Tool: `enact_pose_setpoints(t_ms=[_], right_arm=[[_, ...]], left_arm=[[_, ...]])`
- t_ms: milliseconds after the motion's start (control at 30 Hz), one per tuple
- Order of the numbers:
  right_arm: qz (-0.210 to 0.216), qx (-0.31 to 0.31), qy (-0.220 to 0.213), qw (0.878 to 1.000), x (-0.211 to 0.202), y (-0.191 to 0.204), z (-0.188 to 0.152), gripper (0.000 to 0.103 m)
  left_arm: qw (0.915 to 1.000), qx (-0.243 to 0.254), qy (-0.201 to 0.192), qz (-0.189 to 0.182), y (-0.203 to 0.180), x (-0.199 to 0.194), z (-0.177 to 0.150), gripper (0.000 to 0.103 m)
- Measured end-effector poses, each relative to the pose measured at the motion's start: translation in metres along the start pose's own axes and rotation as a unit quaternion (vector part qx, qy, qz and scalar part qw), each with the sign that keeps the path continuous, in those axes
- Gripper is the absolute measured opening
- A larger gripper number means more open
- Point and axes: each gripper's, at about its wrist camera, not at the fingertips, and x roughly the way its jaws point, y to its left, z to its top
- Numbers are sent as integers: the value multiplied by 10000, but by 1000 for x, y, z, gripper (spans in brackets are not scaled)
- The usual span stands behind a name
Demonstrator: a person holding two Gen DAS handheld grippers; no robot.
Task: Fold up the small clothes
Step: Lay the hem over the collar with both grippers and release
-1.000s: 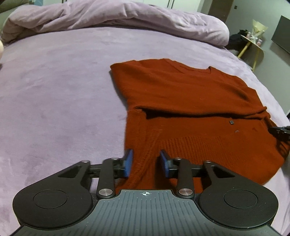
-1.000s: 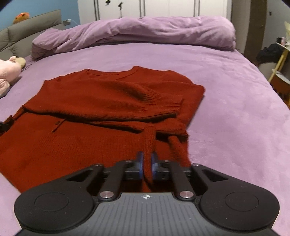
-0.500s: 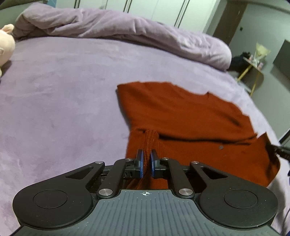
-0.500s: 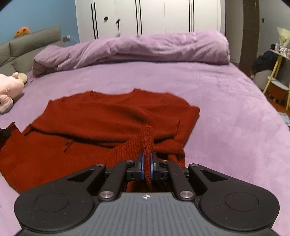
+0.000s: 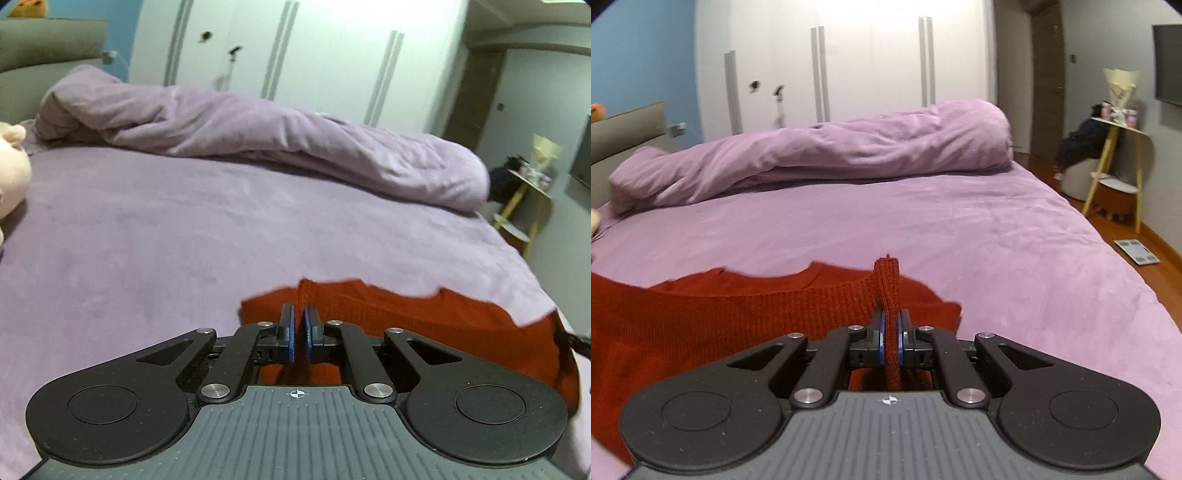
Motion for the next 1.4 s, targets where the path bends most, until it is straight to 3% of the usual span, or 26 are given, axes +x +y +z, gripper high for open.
enact_pose_setpoints(t_ms=[233,267,300,367,433,533,567,600,633,667,700,833,967,1033,1133,1267,1300,1333,1367,1400], right_arm=[[-131,141,713,9973,64,-8,-13,7],[-74,223,800,9965,66,-12,-15,12],[43,325,837,9959,66,-15,-17,21],[402,435,841,9947,62,-22,-20,34],[620,373,867,9936,60,-24,-22,37],[620,25,906,9940,63,-17,-26,37],[549,-117,941,9940,65,-14,-28,37],[522,-196,931,9941,66,-11,-28,32],[492,-239,880,9946,65,-9,-29,26],[462,-288,837,9950,63,-6,-30,14],[415,-339,805,9953,61,-5,-29,10],[288,-575,607,9961,55,3,-24,5],[127,-677,-73,9976,34,10,-3,5],[-32,-627,-315,9975,35,13,10,5],[-368,-593,-430,9966,53,17,24,5],[-633,-362,-209,9971,91,18,26,8],[-940,-92,-52,9955,100,14,21,8],[-940,-92,-52,9955,100,14,21,10],[-912,59,-152,9957,97,14,18,13],[-702,200,-295,9969,92,18,15,13]], left_arm=[[9954,-295,889,179,14,67,-22,10],[9954,-289,900,150,16,67,-26,25],[9953,-287,924,101,19,66,-31,47],[9949,-320,951,67,25,63,-39,56],[9942,-303,1030,-14,28,65,-43,56],[9912,-261,1294,-43,27,73,-47,51],[9899,-247,1391,-84,24,76,-47,44],[9901,-211,1382,-121,20,76,-48,34],[9909,-122,1336,-127,16,76,-48,31],[9916,3,1289,-59,12,76,-48,25],[9922,139,1236,8,9,75,-47,11],[9959,279,856,-1,3,59,-37,9],[9997,201,151,-20,-5,37,-8,9],[9990,368,-154,223,-15,41,6,9],[9974,350,-221,595,-25,65,17,10],[9889,231,300,1440,-36,109,10,22],[9887,176,355,1448,-39,110,6,27],[9907,87,333,1314,-43,108,2,33],[9940,-17,232,1068,-48,105,-3,50],[9966,-65,113,816,-55,103,-9,61]])
